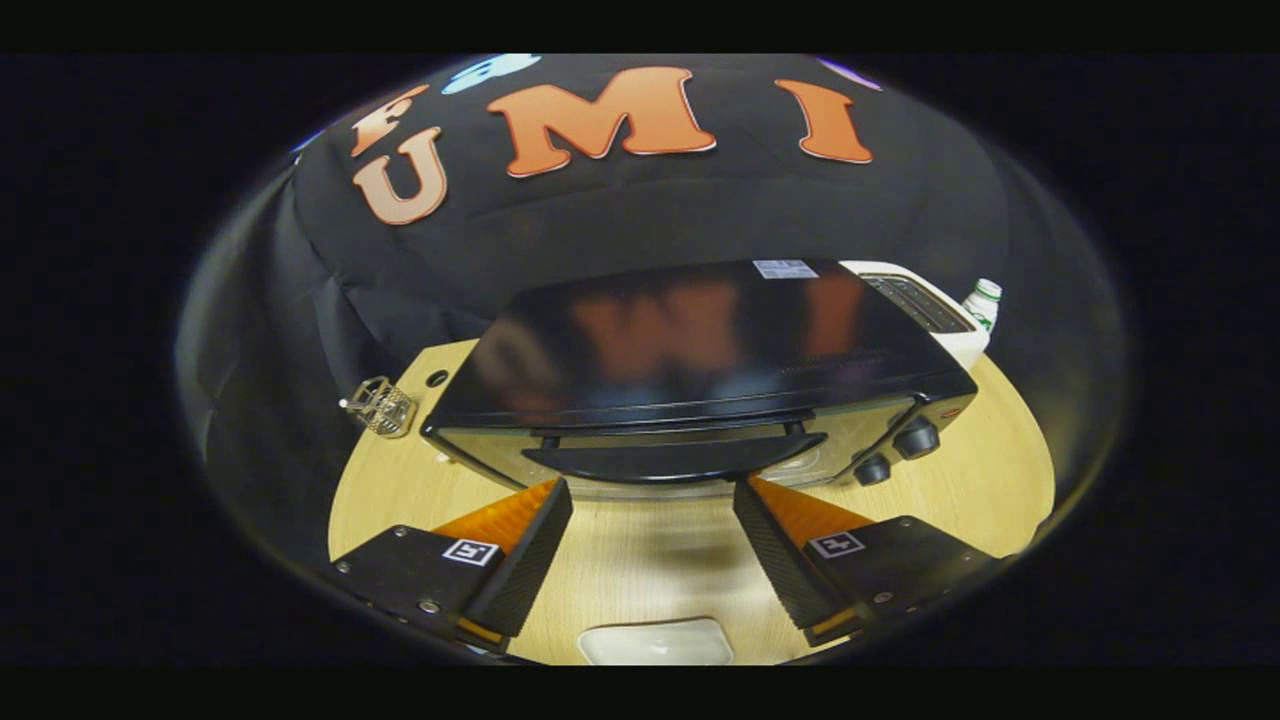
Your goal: Open the toaster oven, put the food inside, and close the toaster oven door.
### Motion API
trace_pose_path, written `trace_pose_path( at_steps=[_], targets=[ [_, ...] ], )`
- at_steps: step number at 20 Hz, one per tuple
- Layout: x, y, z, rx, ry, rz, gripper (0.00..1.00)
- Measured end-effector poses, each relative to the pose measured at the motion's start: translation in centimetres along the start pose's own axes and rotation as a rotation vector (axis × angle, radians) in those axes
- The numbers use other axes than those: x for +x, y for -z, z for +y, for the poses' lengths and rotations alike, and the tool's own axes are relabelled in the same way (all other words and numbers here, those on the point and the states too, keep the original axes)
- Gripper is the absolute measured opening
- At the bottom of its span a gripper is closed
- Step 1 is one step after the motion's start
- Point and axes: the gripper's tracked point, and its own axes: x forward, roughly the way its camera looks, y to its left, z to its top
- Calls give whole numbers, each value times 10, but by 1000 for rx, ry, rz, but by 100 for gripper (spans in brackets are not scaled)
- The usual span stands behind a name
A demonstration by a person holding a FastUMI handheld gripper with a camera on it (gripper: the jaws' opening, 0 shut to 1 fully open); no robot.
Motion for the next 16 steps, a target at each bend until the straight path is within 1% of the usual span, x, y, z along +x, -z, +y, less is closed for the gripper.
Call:
trace_pose_path(
  at_steps=[3,5,13,16],
  targets=[
    [-27,-13,4,2,-29,-73,96],
    [-49,-32,1,-21,-34,-143,96],
    [-167,-141,0,-124,-39,-539,96],
    [-205,-167,2,-136,-30,-634,96]
  ],
)
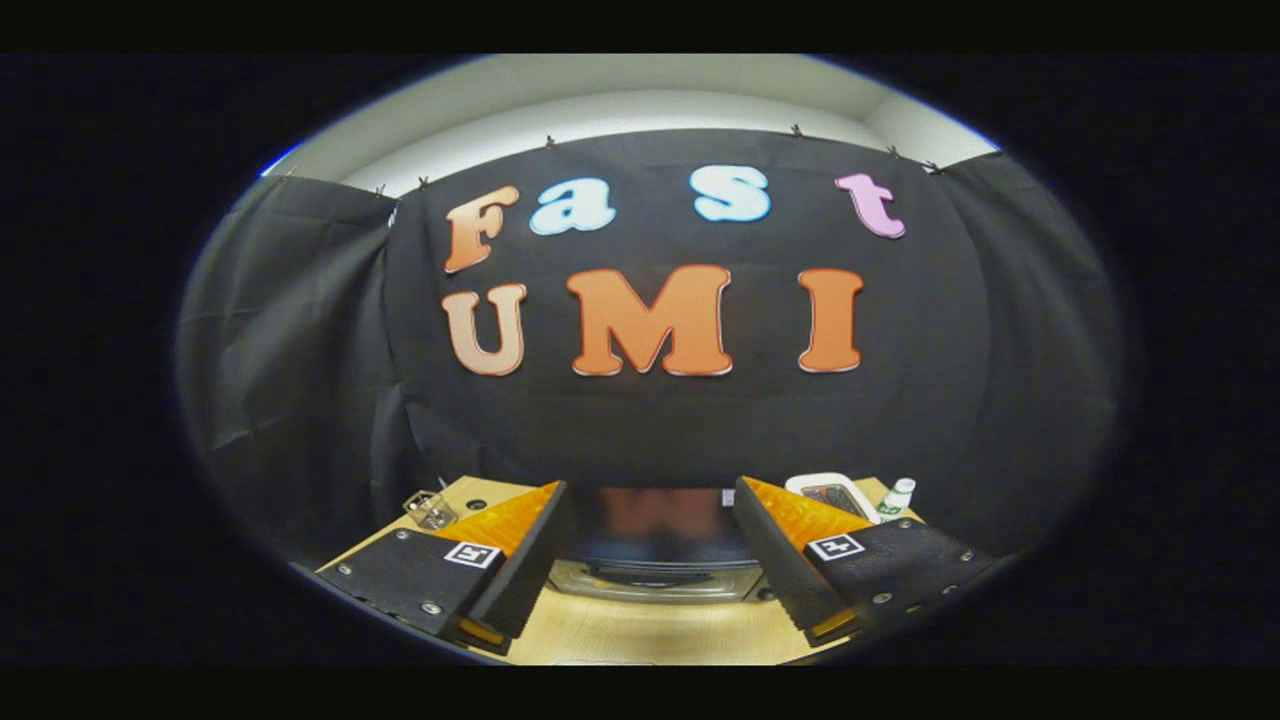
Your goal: Open the toaster oven, put the food inside, and close the toaster oven door.
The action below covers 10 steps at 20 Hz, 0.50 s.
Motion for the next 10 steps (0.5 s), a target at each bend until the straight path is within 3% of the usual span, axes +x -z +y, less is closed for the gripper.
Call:
trace_pose_path(
  at_steps=[10],
  targets=[
    [-46,-99,7,-41,-16,-254,95]
  ],
)
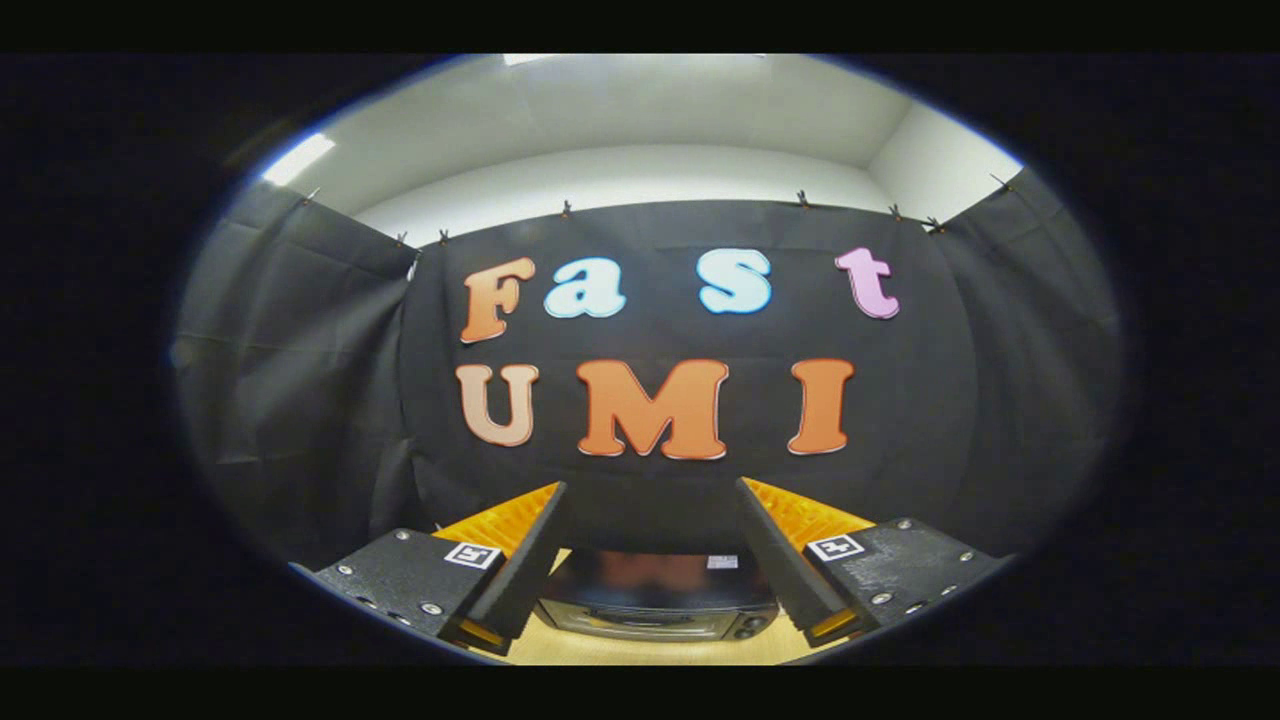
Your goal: Open the toaster oven, put the food inside, and close the toaster oven door.
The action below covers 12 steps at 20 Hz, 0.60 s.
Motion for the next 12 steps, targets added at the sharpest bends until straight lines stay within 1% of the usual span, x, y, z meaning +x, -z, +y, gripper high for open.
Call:
trace_pose_path(
  at_steps=[4,9,12],
  targets=[
    [-8,-26,8,-11,-39,-82,96],
    [-16,-42,2,-24,-29,-128,99],
    [-18,-40,1,-30,-26,-122,98]
  ],
)
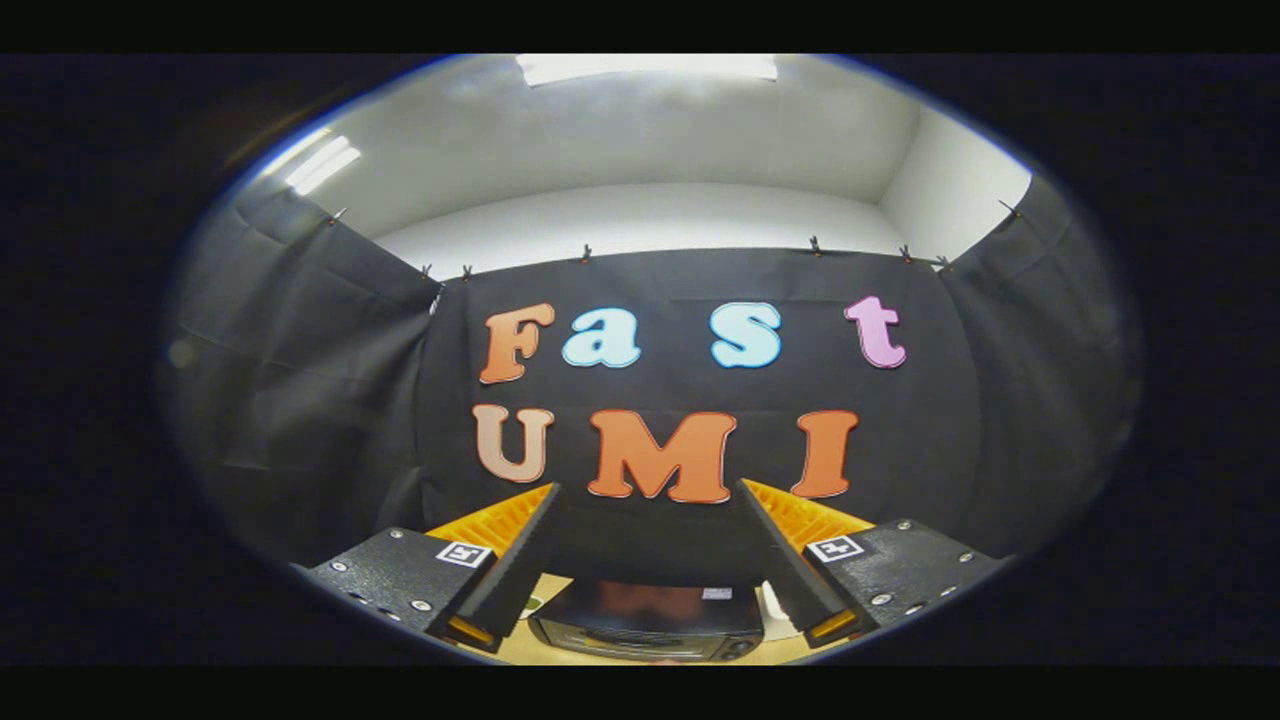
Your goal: Open the toaster oven, put the food inside, and close the toaster oven door.
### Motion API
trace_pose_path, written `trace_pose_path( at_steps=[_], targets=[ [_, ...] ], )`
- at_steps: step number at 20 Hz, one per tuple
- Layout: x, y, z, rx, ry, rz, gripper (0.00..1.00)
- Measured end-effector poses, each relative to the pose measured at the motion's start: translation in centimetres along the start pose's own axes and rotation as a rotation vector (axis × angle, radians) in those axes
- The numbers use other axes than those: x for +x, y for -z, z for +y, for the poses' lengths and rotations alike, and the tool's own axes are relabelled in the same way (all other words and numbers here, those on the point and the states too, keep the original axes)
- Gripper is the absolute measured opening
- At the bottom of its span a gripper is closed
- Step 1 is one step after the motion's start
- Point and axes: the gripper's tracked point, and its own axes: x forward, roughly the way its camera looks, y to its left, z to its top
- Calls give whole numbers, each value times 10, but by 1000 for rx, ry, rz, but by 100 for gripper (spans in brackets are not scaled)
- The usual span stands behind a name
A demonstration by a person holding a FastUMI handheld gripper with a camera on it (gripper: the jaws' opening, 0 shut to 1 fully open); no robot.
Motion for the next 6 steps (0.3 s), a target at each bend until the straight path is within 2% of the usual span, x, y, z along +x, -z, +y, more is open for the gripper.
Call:
trace_pose_path(
  at_steps=[6],
  targets=[
    [-3,0,6,-1,-26,-12,98]
  ],
)
